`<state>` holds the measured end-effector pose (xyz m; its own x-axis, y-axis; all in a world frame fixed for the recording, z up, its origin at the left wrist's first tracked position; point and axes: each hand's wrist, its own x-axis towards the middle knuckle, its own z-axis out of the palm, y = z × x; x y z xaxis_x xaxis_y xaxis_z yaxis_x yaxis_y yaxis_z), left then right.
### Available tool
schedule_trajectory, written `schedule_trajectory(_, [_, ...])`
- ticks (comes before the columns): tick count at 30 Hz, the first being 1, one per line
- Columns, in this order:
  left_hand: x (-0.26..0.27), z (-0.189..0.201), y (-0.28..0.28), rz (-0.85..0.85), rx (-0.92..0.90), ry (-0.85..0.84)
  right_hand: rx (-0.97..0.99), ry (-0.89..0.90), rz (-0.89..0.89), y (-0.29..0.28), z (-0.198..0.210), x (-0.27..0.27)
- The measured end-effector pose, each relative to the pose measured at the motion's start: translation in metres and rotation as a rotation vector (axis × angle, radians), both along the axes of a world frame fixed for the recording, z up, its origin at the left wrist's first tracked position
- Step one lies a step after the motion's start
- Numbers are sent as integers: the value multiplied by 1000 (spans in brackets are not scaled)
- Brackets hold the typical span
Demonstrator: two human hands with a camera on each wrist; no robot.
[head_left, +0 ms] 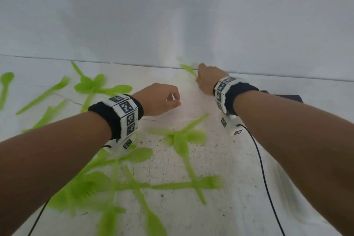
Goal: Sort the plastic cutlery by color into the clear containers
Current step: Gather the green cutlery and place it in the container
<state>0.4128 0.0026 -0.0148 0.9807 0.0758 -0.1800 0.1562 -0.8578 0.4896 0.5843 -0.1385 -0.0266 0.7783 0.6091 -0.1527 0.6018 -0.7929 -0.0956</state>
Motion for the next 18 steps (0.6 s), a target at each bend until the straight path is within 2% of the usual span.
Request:
schedule_trajectory(2, [-2, -2, -11, -57, 14, 23, 125, 107, -64, -10, 7, -13])
schedule_trajectory(5, [-9, 1, -30, -185, 66, 22, 242, 175, -179, -29, 16, -41])
schedule_trajectory(9, [-26, 6, -44, -302, 168, 92, 305, 250, -274, -58, 17, -86])
schedule_trajectory(14, [-46, 4, -45, -279, 190, 93, 246, 261, -302, -87, 6, -129])
schedule_trajectory(18, [-55, 7, -40, -257, 181, 87, 276, 257, -326, -107, 7, -154])
